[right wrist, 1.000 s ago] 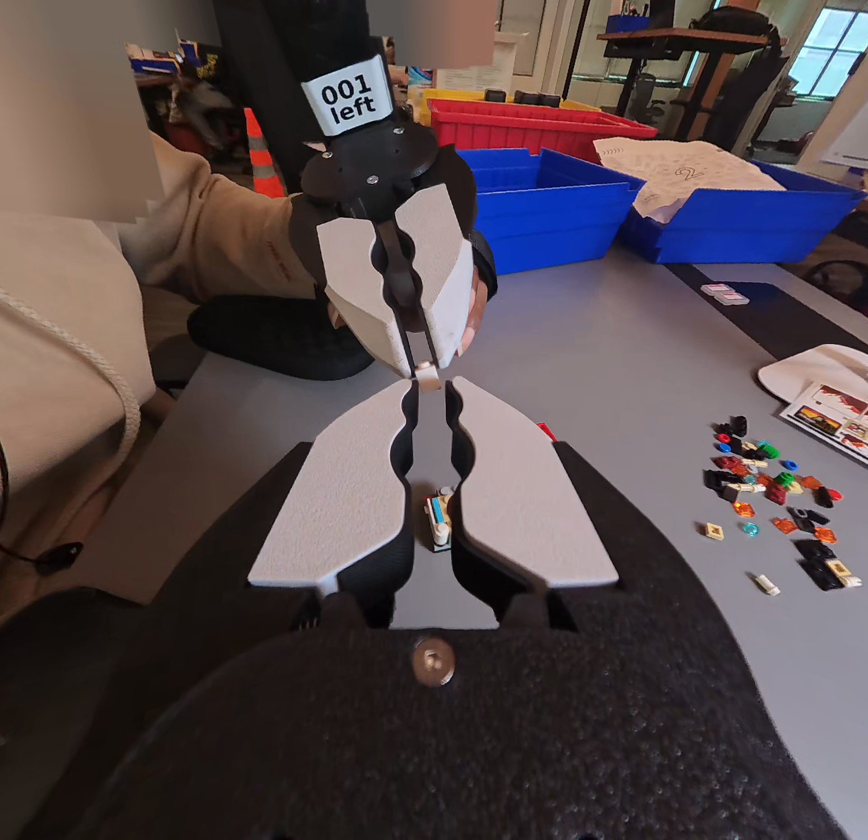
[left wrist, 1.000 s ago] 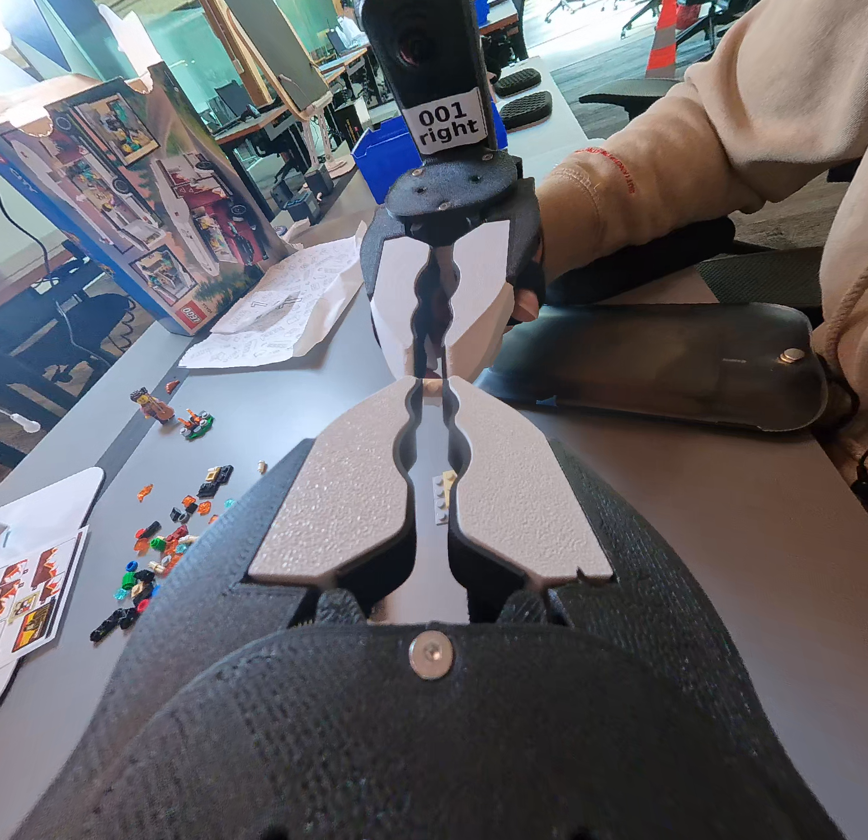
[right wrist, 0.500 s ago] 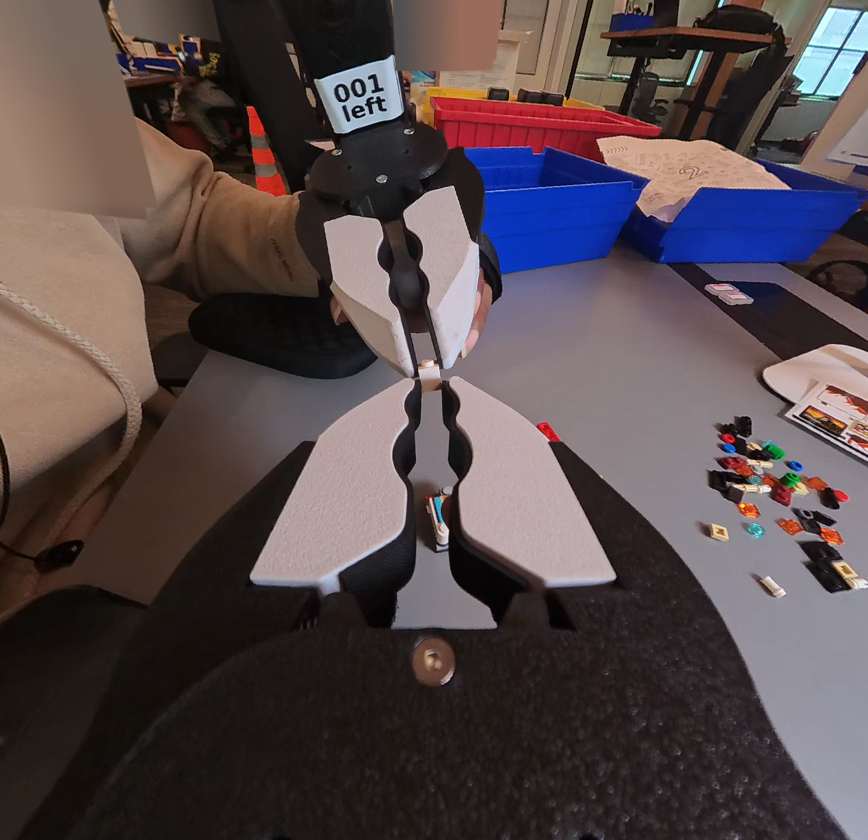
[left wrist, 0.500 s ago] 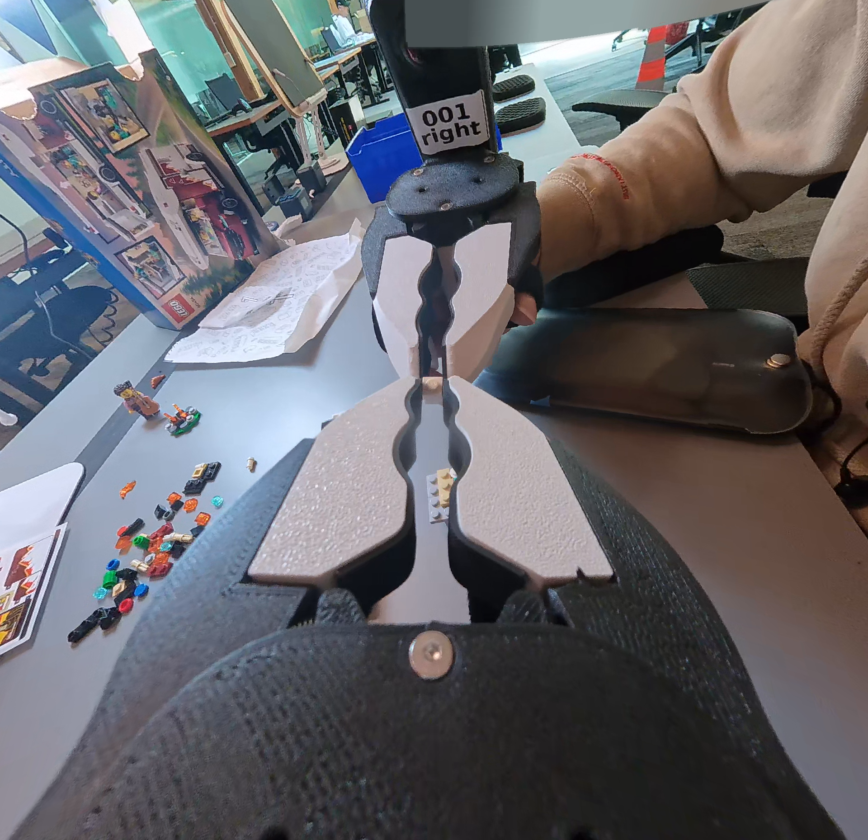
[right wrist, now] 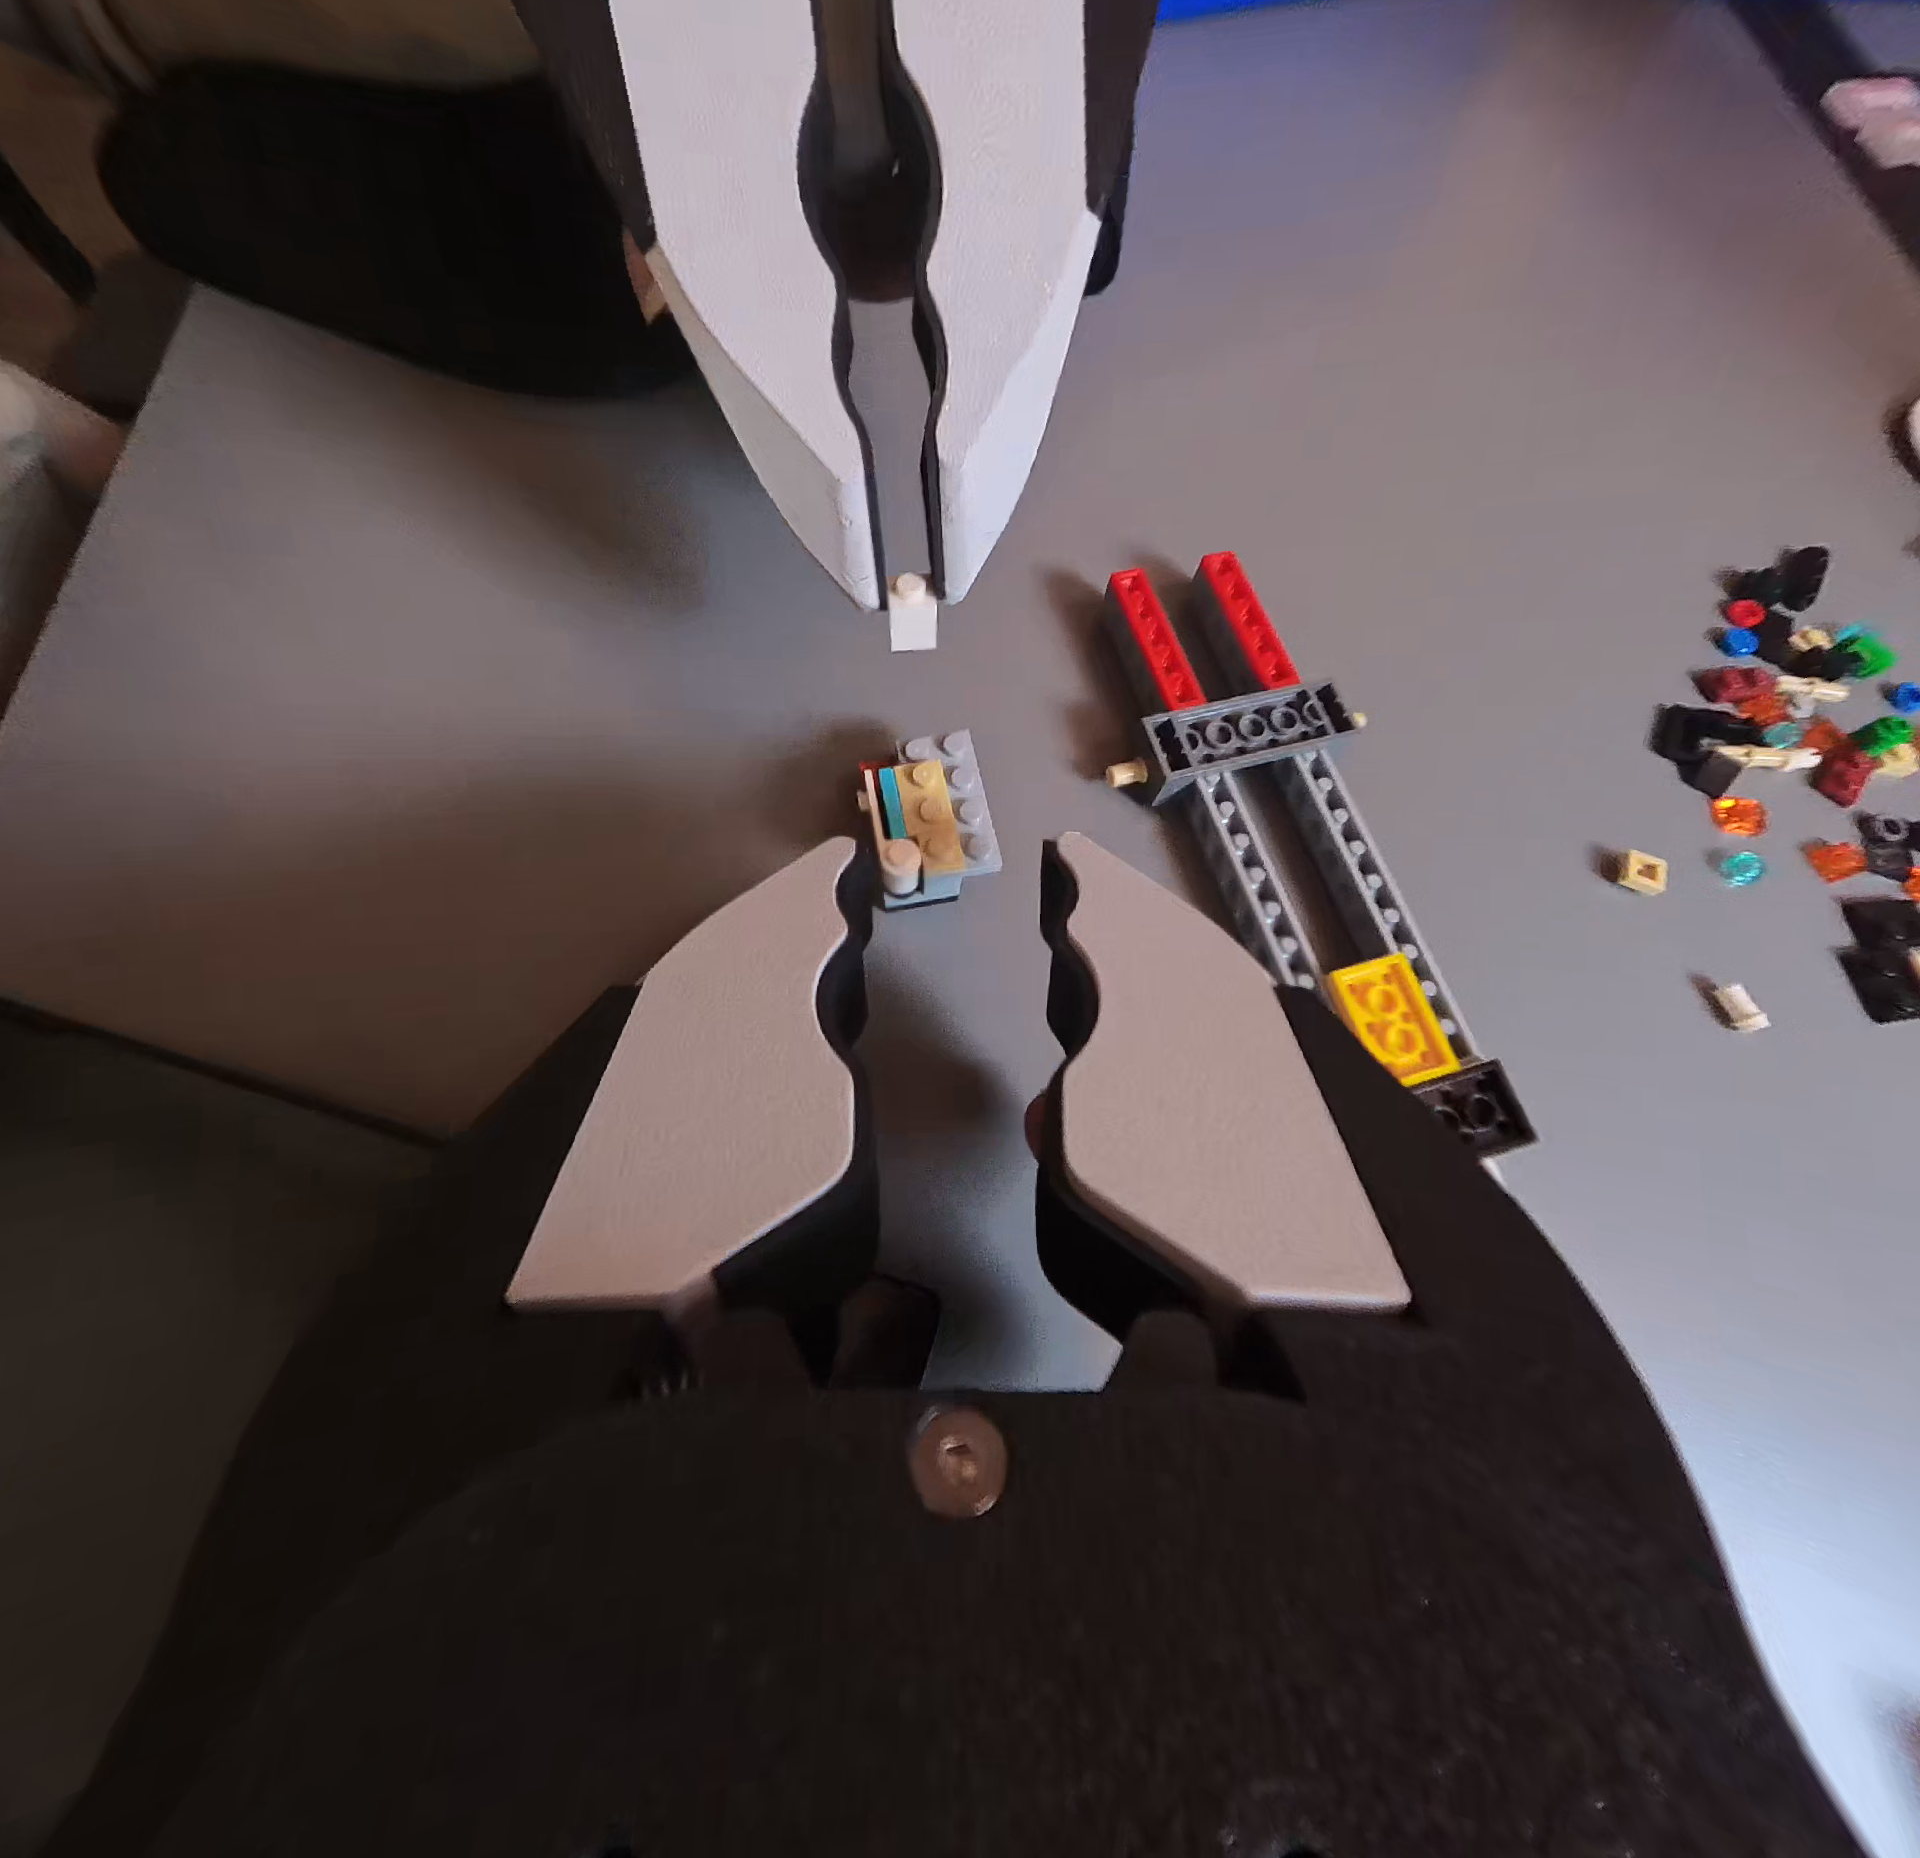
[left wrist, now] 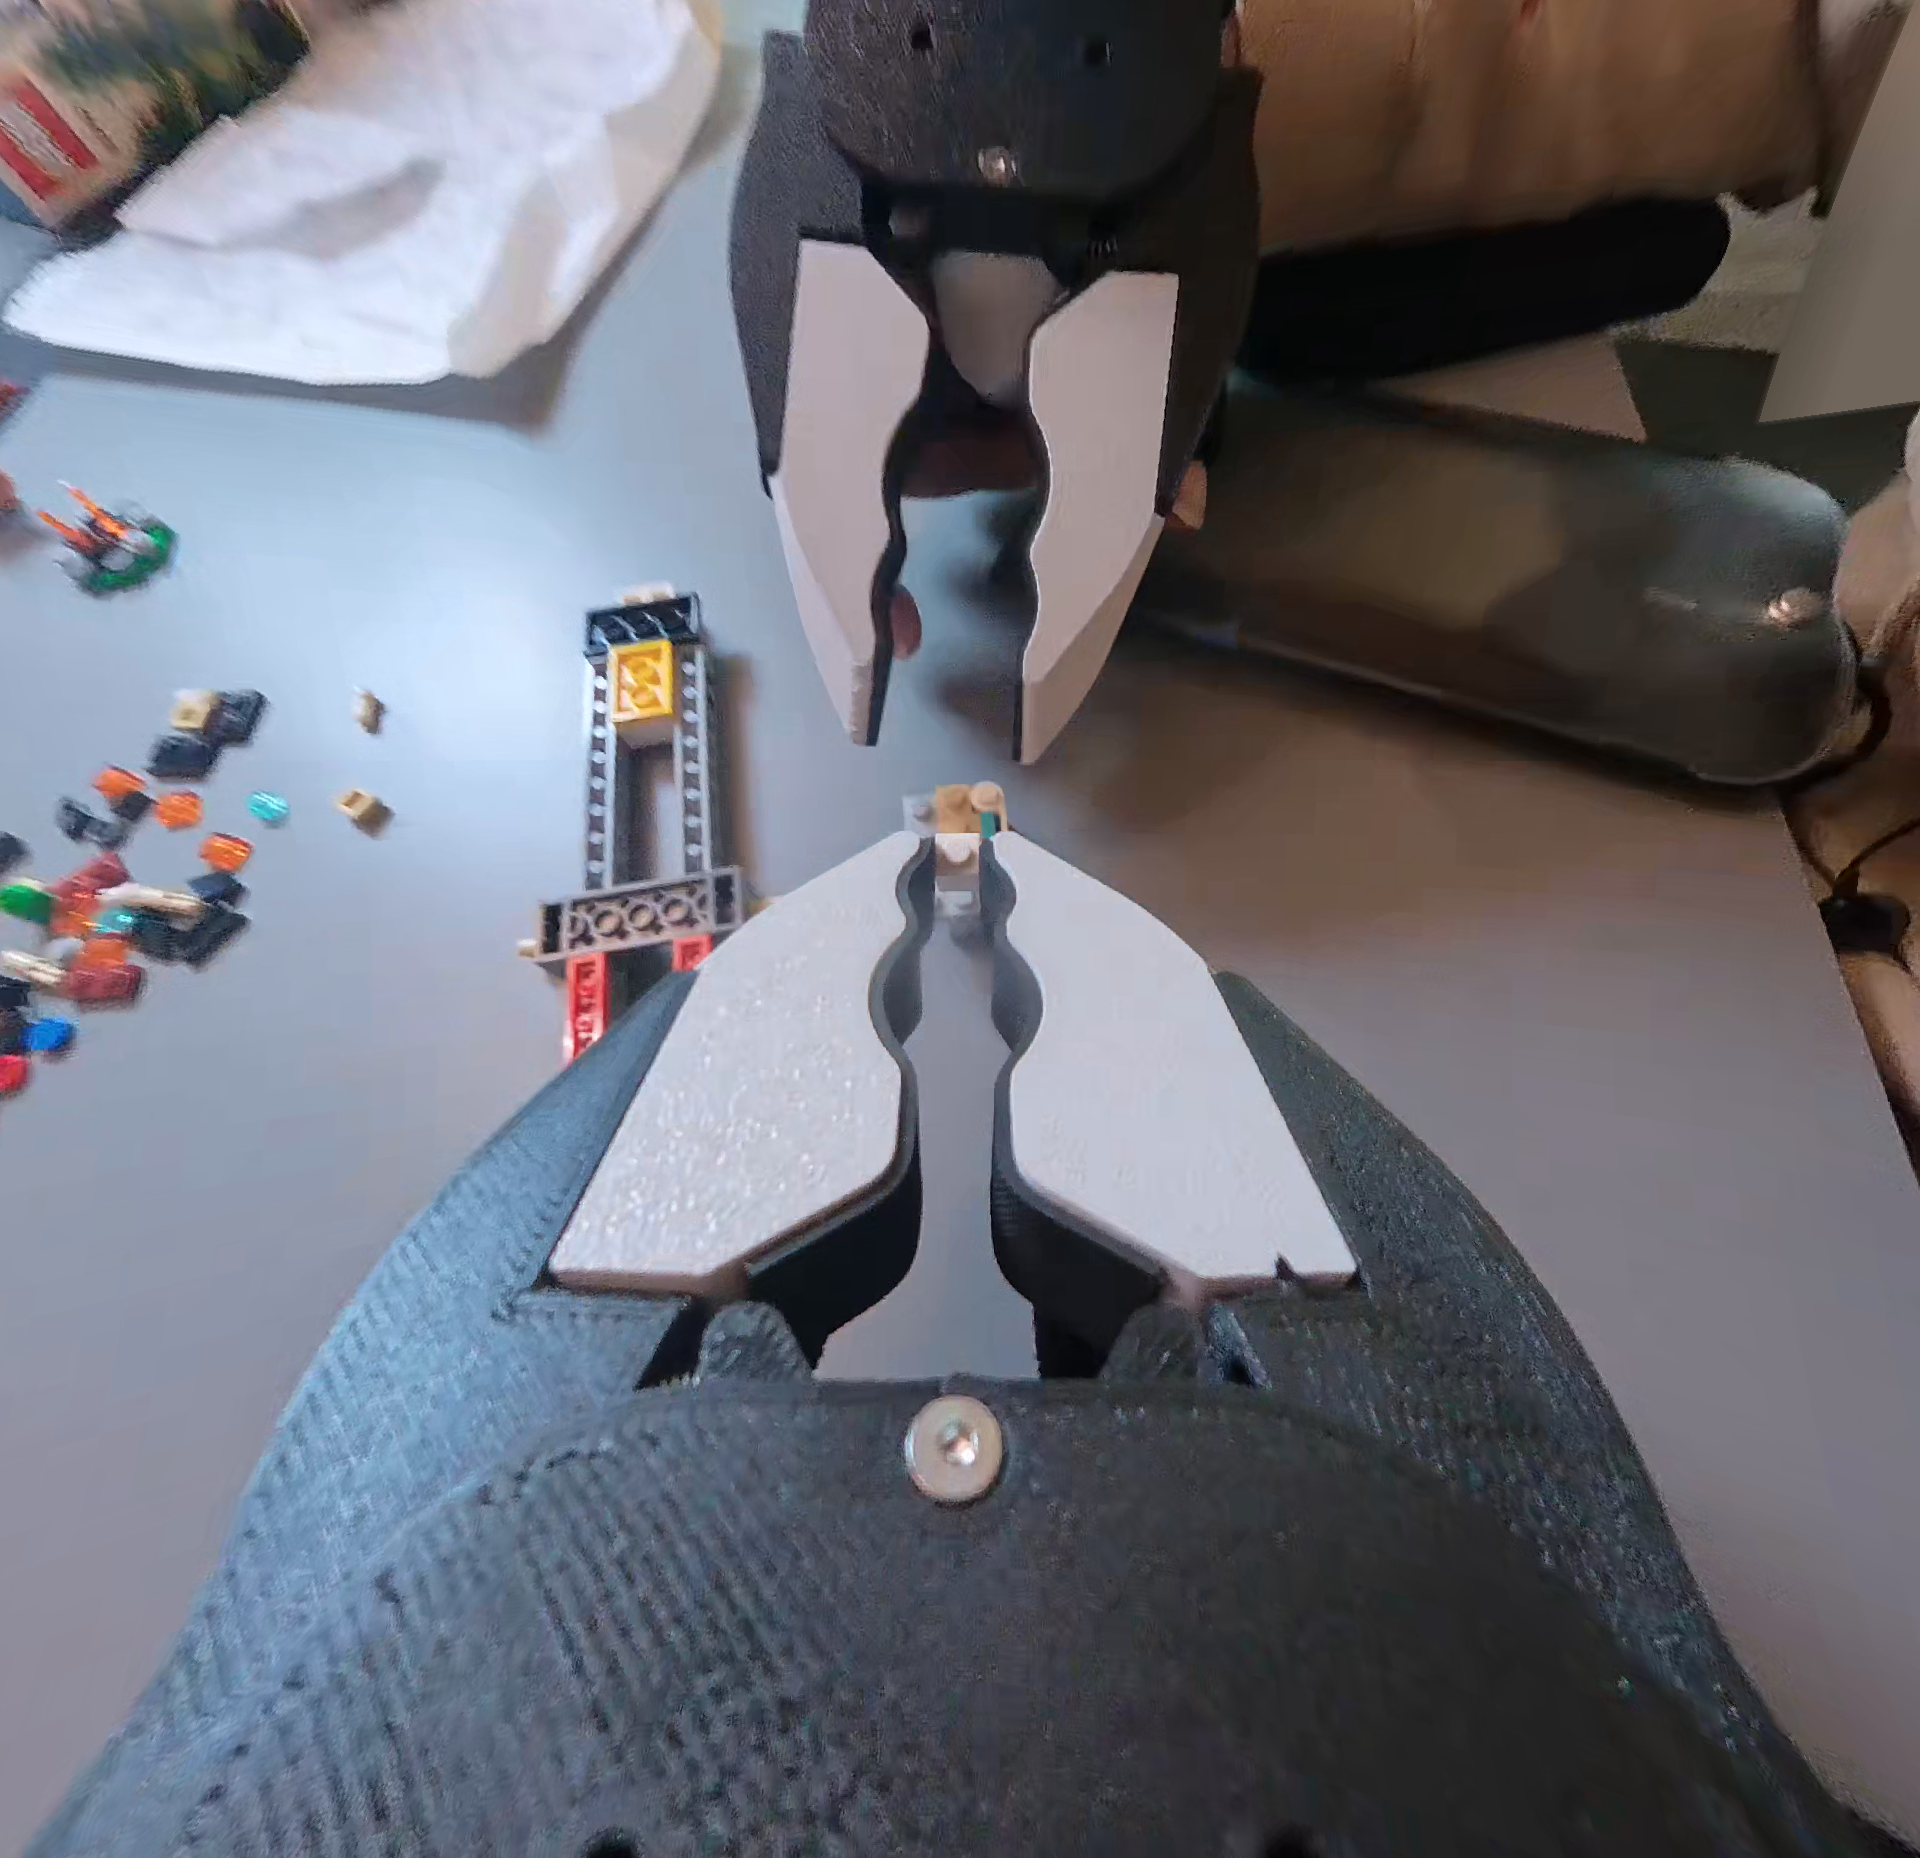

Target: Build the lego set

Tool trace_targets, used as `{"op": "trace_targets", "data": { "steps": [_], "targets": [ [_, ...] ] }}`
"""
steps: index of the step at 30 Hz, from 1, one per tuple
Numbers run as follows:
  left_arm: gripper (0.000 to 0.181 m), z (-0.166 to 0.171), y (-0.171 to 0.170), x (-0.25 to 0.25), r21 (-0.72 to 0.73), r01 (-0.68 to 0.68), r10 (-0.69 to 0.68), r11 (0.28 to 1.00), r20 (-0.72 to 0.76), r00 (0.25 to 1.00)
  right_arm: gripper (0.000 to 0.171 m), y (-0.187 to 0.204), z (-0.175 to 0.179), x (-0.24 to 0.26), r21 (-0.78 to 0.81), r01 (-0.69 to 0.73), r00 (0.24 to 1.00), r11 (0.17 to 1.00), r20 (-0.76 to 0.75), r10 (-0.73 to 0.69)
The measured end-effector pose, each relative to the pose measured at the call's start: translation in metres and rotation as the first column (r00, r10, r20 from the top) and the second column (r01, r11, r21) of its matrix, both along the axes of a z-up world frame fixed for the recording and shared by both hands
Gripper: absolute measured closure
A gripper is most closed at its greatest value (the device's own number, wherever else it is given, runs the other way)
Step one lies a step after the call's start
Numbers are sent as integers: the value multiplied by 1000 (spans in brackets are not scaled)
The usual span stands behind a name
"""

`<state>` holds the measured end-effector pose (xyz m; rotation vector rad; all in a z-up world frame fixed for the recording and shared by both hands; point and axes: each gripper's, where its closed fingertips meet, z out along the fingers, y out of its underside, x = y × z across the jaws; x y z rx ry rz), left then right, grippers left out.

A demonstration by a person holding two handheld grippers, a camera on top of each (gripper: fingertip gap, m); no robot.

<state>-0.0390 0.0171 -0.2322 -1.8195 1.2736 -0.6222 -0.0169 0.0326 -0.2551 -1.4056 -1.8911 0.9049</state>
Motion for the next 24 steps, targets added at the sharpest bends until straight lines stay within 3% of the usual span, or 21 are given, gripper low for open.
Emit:
{"op": "trace_targets", "data": {
  "steps": [5,9,24],
  "targets": [
    [173,-15,-4,4,-44,23,-25,999,-37,999,133,-5,-17,-8,75,-57,990,996,131,47],
    [173,-19,-6,5,-44,31,-33,999,-48,998,144,-1,-19,-11,108,-50,987,993,157,33],
    [173,-26,-3,3,-59,12,-15,998,-60,998,145,-4,-14,-13,-55,38,991,998,129,-31]
  ]
}}
